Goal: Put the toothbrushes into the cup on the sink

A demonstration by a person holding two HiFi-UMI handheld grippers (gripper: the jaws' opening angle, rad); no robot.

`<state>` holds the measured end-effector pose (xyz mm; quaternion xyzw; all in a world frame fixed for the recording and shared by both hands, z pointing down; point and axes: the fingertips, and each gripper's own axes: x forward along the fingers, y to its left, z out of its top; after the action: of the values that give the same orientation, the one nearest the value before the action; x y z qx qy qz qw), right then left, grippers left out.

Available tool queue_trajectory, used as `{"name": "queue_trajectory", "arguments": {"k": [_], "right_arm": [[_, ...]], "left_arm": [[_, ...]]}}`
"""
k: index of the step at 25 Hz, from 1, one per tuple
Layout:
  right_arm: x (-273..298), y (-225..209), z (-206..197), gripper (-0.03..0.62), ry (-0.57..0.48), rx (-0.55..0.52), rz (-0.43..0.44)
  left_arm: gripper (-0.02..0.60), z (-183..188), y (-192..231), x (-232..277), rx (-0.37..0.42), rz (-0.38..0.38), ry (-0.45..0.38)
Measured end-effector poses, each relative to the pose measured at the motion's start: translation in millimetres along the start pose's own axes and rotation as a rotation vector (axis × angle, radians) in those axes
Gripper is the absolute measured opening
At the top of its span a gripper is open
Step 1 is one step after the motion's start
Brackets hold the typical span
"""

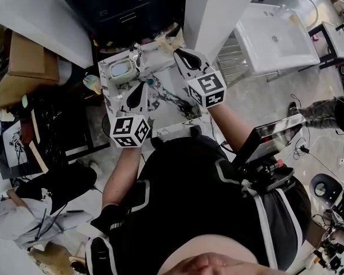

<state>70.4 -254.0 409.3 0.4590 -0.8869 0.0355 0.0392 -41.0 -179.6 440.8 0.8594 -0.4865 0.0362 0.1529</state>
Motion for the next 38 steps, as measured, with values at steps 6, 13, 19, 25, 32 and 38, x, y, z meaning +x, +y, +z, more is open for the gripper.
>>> {"name": "queue_trajectory", "arguments": {"k": [6, 13, 19, 25, 32, 38], "right_arm": [[-18.2, 11.5, 32.0, 0.031, -0.041, 0.006, 0.052], [-41.6, 17.8, 61.6, 0.031, -0.072, -0.006, 0.066], [-54.5, 18.1, 63.9, 0.025, -0.076, -0.012, 0.056], [-61.3, 15.8, 64.7, 0.02, -0.065, -0.016, 0.047], [-59.9, 14.8, 63.8, 0.02, -0.055, -0.002, 0.034], [-56.3, 14.6, 62.6, 0.02, -0.047, -0.007, 0.034]], "left_arm": [[0.006, 30.3, -4.1, -5.5, 0.032, 0.031, -0.064], [0.005, 61.2, -8.1, -13.9, 0.041, 0.068, -0.097], [0.005, 74.7, -17.9, -16.1, 0.058, 0.063, -0.111], [0.005, 79.9, -26.1, -17.0, 0.069, 0.068, -0.114], [0.005, 82.2, -23.4, -19.7, 0.084, 0.079, -0.114], [0.005, 83.2, -19.5, -18.8, 0.083, 0.087, -0.115]]}}
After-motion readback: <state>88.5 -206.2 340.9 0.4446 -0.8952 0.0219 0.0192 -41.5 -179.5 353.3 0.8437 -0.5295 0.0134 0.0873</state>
